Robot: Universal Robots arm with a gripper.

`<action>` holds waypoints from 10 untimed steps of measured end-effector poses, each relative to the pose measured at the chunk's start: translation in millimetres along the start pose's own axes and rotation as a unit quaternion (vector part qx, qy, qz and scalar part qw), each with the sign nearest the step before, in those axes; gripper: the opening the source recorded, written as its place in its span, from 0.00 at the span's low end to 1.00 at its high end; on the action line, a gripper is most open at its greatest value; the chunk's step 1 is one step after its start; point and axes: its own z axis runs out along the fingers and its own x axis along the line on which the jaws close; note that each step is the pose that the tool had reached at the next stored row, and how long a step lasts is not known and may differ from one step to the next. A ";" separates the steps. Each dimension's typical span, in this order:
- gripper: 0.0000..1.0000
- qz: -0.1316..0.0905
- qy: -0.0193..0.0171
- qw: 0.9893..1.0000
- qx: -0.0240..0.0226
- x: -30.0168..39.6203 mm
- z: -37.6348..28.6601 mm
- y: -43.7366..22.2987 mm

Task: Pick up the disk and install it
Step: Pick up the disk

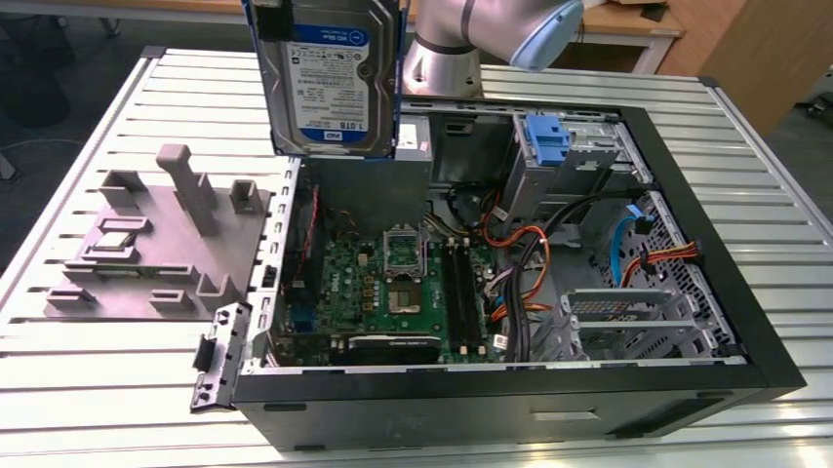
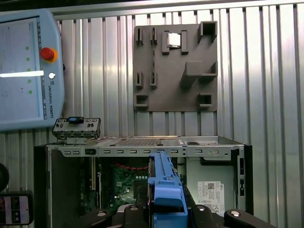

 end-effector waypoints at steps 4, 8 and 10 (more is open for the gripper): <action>0.37 0.000 0.000 1.000 0.000 0.6 0.1 0.0; 0.37 0.000 0.000 1.000 0.000 0.6 0.1 0.0; 0.37 0.000 0.000 1.000 0.000 1.0 0.1 0.0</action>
